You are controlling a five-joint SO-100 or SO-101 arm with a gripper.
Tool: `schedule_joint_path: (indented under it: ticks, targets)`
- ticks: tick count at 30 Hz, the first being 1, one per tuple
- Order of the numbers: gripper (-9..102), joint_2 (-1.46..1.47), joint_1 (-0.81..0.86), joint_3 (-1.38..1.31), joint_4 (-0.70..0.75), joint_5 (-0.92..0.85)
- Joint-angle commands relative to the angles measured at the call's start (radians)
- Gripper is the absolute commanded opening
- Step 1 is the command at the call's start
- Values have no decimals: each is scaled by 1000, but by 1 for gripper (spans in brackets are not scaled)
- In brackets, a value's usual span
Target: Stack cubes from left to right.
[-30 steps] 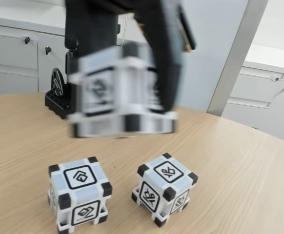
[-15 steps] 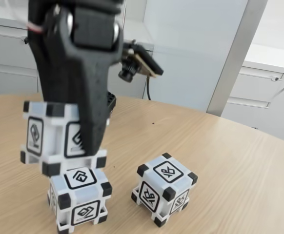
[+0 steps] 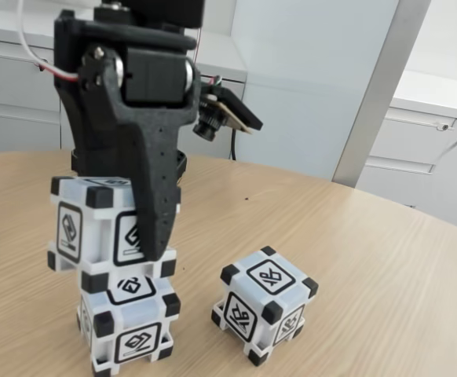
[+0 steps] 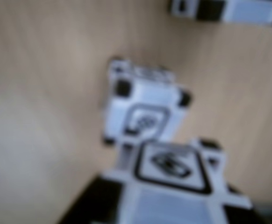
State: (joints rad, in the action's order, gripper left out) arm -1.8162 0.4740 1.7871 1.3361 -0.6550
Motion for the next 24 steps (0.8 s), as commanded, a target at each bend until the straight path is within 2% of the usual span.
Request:
schedule_joint_path:
  ticks: [1, 16, 24]
  targets:
    - [18, -25, -3, 0, 5, 6]
    - [18, -46, -6, 37, 5, 8]
    - [18, -46, -69, 37, 6, 6]
